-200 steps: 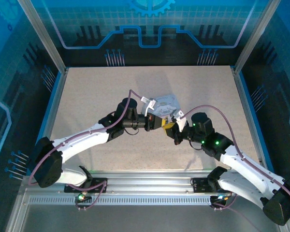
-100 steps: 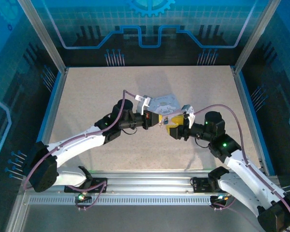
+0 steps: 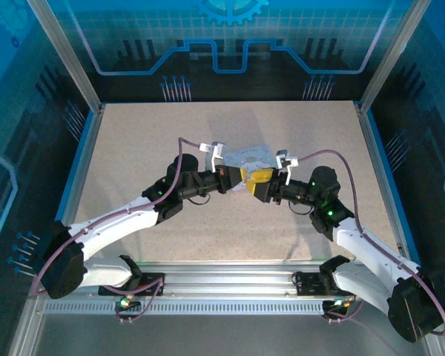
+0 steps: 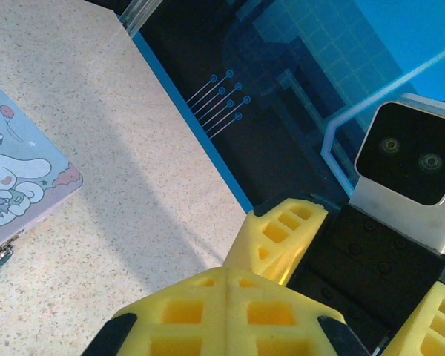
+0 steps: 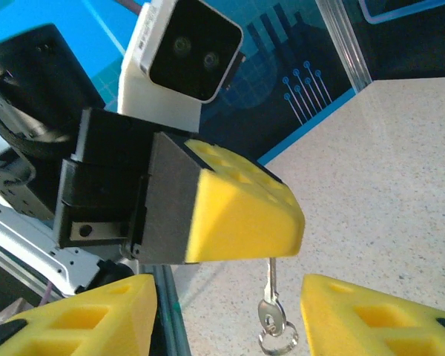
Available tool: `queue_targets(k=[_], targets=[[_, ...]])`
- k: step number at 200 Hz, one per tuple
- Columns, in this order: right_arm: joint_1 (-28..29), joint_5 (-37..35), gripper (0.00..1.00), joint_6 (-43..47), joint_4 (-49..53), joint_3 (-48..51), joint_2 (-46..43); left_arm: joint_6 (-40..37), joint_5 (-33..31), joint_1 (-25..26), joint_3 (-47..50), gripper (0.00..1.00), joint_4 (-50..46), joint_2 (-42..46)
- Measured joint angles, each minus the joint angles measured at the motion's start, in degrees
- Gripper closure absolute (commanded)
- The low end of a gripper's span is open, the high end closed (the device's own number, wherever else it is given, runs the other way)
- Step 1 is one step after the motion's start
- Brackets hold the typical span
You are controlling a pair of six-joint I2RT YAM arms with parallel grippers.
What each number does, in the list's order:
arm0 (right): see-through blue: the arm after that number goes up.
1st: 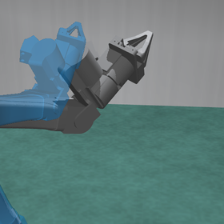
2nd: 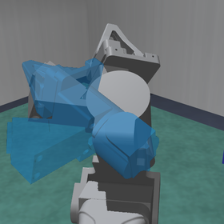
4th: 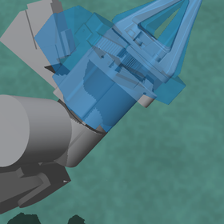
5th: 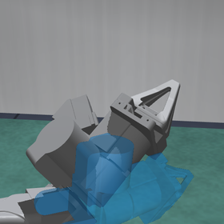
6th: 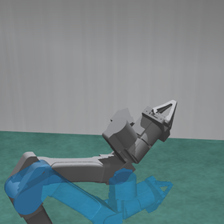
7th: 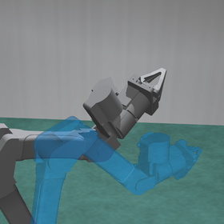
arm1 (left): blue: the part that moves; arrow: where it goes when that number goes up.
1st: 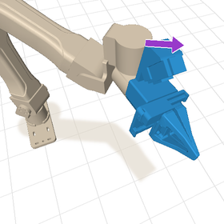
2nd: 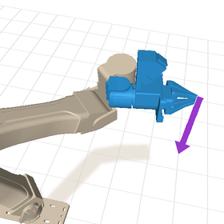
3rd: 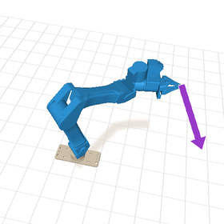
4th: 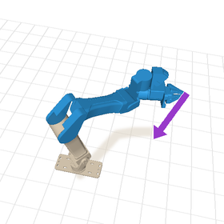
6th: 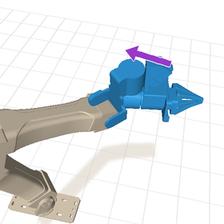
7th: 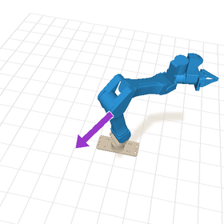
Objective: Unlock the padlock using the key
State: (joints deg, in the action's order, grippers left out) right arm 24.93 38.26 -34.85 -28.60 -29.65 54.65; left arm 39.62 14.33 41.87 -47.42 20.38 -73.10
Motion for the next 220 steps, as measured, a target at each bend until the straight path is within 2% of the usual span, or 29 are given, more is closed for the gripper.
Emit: queue_targets(k=[55,220], targets=[[-0.24,0.39,0.51,-0.57,-0.17,1.75,0.00,1.03,-0.44,0.00,0.02,1.00,2.03,0.00],[-0.24,0.85,0.66,-0.98,-0.63,1.42,2.62,2.08,-0.63,0.00,0.02,1.00,2.47,0.00]])
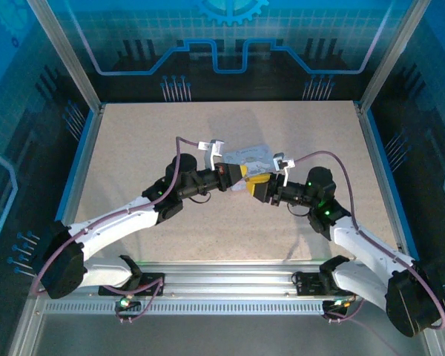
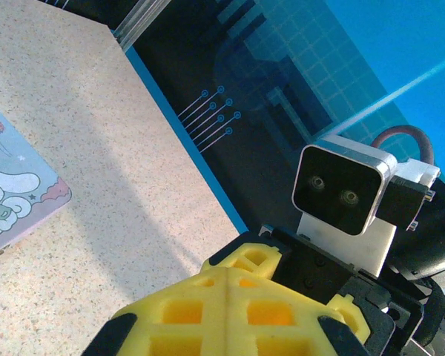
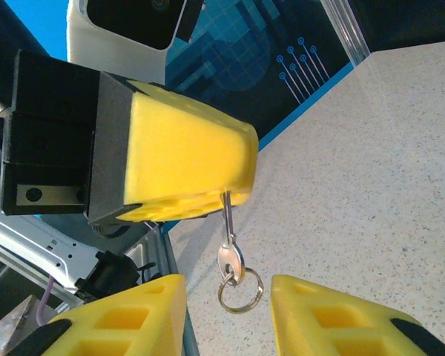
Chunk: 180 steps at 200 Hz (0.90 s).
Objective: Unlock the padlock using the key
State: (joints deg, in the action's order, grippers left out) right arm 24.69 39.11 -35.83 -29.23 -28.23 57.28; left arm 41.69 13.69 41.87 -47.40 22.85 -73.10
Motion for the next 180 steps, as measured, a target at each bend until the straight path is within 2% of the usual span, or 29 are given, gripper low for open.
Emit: queue_targets(k=[142,180], targets=[[0.07,0.15,0.79,0.00,-0.46,-1.46,1.60,0.42,0.00,0.00,0.00,1.00,0.20,0.00],[0.07,0.15,0.79,0.02,-0.44,-1.46,1.60,0.42,0.00,0.00,0.00,1.00,0.22,0.00]])
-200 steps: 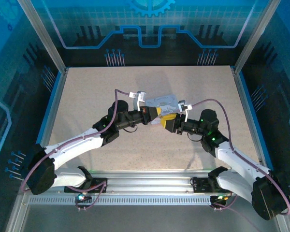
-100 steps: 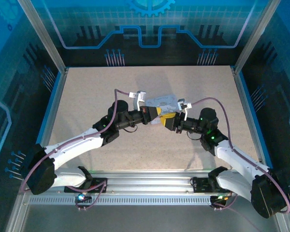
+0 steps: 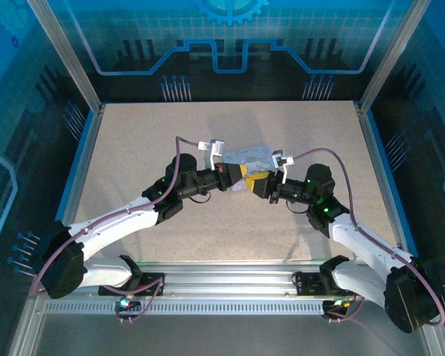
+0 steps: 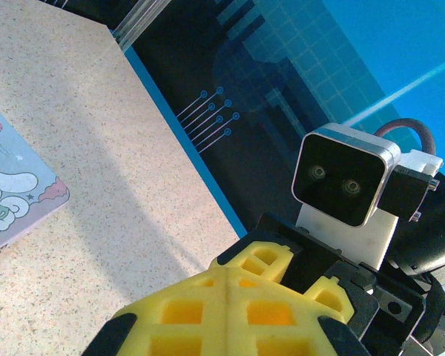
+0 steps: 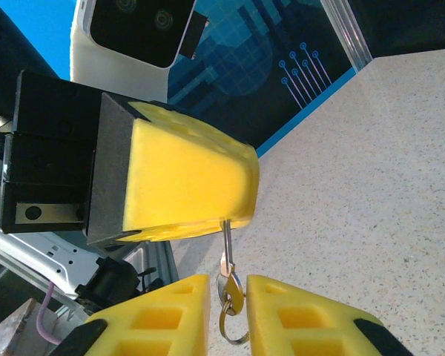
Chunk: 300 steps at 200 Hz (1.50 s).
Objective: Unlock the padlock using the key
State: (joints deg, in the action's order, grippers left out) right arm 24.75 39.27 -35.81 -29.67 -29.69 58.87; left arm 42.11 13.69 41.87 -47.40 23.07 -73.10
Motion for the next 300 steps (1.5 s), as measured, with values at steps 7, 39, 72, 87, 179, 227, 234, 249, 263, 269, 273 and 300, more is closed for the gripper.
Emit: queue_targets(k=[7,39,72,87,179,227,234,249,263,269,273,300], targets=[[0.02,0.00,0.80,0.00,0.00,0.00,0.00,0.00,0.00,0.00,0.02,1.00,0.00,0.00],[0.11,-0.02,0.80,0.00,0.00,0.00,0.02,0.00,0.00,0.00,0.37,1.00,0.42,0.00],[0.35,-0.02,0.84,0.04,0.04,0.00,0.09,0.02,0.00,0.00,0.72,1.00,0.46,0.00],[0.44,-0.04,0.85,0.04,0.07,0.00,0.22,0.02,0.00,0.00,0.74,1.00,0.79,0.00],[0.48,-0.24,0.82,0.04,0.22,0.00,1.01,0.02,0.00,0.00,0.74,1.00,0.83,0.00],[0.81,-0.24,0.89,0.24,0.22,0.00,1.49,0.02,-0.02,0.00,0.74,1.00,0.83,0.00],[0.81,-0.26,0.92,0.31,0.22,0.00,1.60,0.02,0.00,0.00,0.74,1.00,0.83,0.00],[0.81,-0.44,0.96,0.28,0.26,-0.02,1.75,0.02,-0.02,-0.02,0.74,1.00,0.81,0.00],[0.81,-0.68,0.99,0.35,0.26,-0.02,1.75,0.02,-0.44,-0.02,0.74,1.00,0.81,0.00],[0.81,-0.90,1.00,0.48,0.28,-0.02,1.75,0.02,-0.48,-0.02,0.76,1.00,0.81,0.00],[0.81,-0.94,1.00,0.57,0.33,-0.02,1.75,0.02,-0.50,-0.02,0.76,1.00,0.81,0.00],[0.81,-1.44,1.00,1.11,1.44,-0.02,1.11,0.00,-0.85,0.00,1.05,1.00,0.79,0.11]])
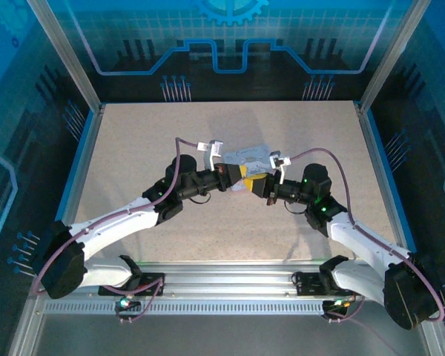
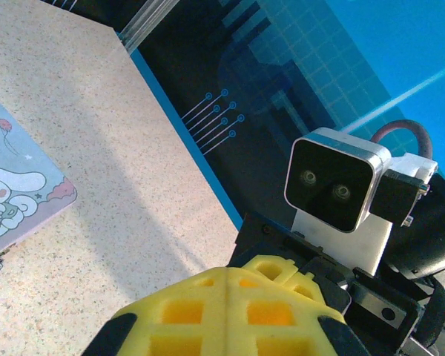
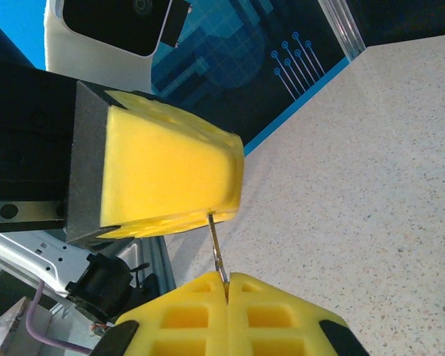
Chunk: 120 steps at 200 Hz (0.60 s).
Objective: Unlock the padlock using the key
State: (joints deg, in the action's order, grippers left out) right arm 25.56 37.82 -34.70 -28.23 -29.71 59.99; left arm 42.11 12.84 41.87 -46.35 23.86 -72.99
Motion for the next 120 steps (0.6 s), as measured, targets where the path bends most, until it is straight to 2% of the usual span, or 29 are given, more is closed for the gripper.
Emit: queue_targets(k=[14,58,79,93,120], targets=[[0.00,-0.33,1.00,0.72,1.53,-0.04,-0.81,-0.09,-0.04,0.00,0.20,0.75,-0.37,0.28],[-0.46,-3.43,1.00,5.44,12.44,-1.25,-4.98,-1.79,-1.57,-1.03,0.46,0.41,-4.26,4.09],[-1.25,-6.54,1.00,8.57,20.65,-2.80,-7.17,-3.48,-2.43,-2.36,0.37,0.32,-7.04,5.25],[-2.25,-9.60,1.00,10.58,26.69,-3.98,-8.50,-5.20,-3.26,-2.99,-0.42,0.30,-10.36,4.79],[-7.32,-14.97,1.00,13.00,37.38,-5.33,-10.73,-10.27,-4.26,-3.48,-7.34,0.28,-18.47,-1.62]])
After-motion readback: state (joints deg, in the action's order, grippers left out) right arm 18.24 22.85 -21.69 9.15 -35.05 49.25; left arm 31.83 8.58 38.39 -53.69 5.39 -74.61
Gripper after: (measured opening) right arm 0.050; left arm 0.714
